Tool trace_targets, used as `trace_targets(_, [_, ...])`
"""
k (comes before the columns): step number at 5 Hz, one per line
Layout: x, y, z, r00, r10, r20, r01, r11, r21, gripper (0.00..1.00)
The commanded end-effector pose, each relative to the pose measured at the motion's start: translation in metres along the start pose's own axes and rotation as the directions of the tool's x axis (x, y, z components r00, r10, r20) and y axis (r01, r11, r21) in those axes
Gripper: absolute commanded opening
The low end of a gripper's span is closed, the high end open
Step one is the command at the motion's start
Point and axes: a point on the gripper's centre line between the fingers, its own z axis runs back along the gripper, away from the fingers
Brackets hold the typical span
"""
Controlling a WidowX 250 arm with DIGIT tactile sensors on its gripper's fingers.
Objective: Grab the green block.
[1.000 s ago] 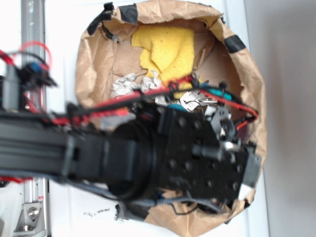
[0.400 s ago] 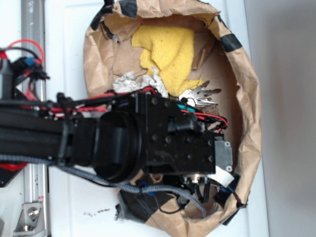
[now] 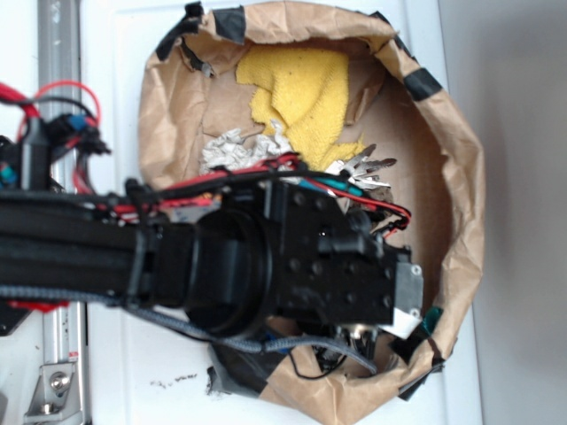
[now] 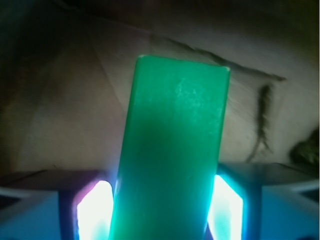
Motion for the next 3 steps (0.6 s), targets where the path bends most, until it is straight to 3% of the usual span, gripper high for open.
trace_targets(1, [-0.005, 0.03, 0.087, 0.998, -0.055, -0.021, 0.057, 0.995, 0.086, 0.0])
trace_targets(3, [-0.034, 0.046, 0.187, 0.979, 0.07, 0.189, -0.087, 0.993, 0.084, 0.0])
